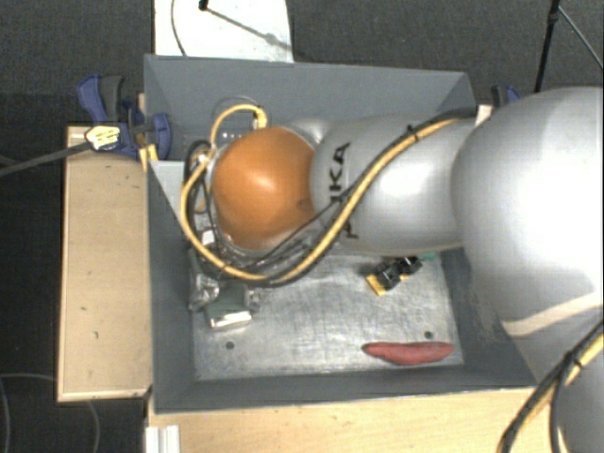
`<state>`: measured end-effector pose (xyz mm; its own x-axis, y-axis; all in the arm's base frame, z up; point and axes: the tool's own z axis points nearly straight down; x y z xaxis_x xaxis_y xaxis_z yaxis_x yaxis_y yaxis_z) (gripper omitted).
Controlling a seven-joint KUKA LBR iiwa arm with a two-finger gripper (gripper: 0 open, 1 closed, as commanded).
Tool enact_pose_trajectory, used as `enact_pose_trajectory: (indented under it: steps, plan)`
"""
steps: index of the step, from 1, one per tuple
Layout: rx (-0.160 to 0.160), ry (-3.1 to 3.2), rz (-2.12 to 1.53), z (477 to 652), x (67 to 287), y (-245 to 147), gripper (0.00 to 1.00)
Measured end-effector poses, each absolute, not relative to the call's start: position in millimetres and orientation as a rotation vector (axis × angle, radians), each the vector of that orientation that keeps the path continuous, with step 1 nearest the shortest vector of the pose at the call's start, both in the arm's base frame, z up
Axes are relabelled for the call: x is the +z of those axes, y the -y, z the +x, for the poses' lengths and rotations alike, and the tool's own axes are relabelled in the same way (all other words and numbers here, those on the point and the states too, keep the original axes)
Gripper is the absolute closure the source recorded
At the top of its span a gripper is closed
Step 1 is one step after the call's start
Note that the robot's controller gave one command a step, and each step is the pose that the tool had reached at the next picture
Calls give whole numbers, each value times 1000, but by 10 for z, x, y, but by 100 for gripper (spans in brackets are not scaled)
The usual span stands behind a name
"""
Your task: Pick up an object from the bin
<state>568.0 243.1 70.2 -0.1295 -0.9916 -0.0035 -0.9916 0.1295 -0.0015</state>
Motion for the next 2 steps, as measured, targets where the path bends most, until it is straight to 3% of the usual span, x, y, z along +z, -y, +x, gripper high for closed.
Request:
enact_pose_trajectory:
  steps: [1,2]
  plan:
    - [5,-2319,-2123,5664,744,-2426,100]
    - [8,-2332,-2114,5655,933,-2423,100]
